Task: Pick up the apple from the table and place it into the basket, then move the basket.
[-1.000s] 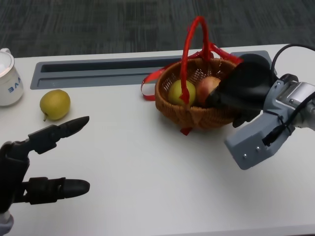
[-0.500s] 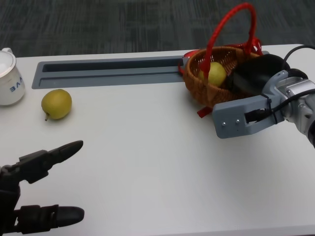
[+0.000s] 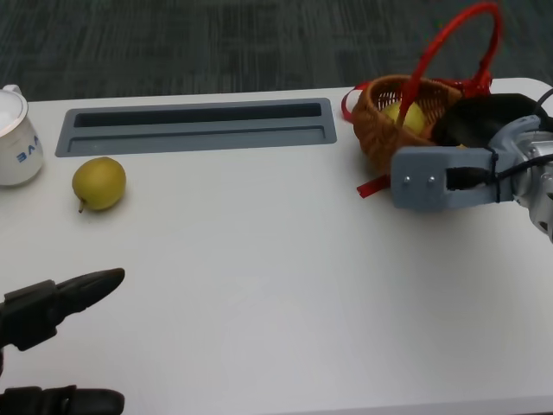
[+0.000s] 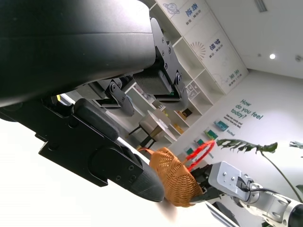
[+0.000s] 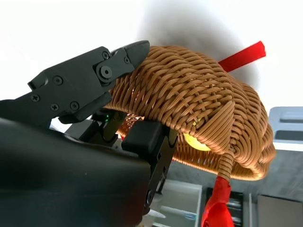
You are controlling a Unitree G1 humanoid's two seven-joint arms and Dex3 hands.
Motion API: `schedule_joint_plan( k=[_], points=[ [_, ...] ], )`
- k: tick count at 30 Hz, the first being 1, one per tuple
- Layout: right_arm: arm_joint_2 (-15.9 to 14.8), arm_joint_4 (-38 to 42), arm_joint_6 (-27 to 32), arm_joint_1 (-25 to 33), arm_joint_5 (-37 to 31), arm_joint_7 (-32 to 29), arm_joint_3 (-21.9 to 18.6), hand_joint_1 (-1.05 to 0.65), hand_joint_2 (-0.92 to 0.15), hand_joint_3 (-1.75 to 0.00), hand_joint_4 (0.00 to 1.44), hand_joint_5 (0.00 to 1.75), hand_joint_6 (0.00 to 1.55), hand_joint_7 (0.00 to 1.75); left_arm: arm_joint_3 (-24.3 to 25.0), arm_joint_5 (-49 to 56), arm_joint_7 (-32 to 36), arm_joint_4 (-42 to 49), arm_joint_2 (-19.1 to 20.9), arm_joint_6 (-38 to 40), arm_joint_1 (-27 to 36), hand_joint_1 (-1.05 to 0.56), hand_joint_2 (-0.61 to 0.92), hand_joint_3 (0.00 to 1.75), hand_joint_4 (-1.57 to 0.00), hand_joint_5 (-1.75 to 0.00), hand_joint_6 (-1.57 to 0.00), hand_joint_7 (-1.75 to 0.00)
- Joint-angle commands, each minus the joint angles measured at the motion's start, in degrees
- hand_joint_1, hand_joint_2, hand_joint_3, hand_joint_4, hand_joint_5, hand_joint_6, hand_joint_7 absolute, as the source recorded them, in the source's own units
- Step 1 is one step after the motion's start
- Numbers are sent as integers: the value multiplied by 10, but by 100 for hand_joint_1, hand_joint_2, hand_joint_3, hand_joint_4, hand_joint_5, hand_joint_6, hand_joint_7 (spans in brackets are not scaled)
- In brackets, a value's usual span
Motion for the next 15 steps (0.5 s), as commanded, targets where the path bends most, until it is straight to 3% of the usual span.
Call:
schedule_joint_plan(
  k=[1, 7, 11, 13, 15],
  points=[
    [-17, 0, 11, 8, 11, 1, -12, -33, -89, -2, 97, 6, 97, 1, -3, -21, -11, -14, 19, 5, 16, -73, 71, 0, -81, -1, -72, -1],
    [-10, 1, 15, 22, 14, 2, -19, -32, -91, -4, 93, 2, 93, 1, -11, -46, -27, -21, 32, 7, 32, -73, 72, 0, -82, -1, -72, 0],
    [-10, 0, 11, 25, 16, 10, -22, -47, -90, -1, 95, 3, 87, 1, -11, -49, -31, -29, 32, 15, 35, -72, 72, 0, -82, -1, -72, 0],
    [-14, 0, 4, 25, 22, 28, -28, -66, -88, 0, 78, 1, 65, 0, -13, -49, -33, -29, 32, 20, 31, -72, 72, 0, -82, -1, -72, 0],
    [-17, -1, -1, 24, 26, 46, -33, -83, -86, 0, 53, 0, 44, 0, -15, -50, -36, -25, 32, 22, 25, -71, 72, 0, -82, -1, -71, 0]
  ],
)
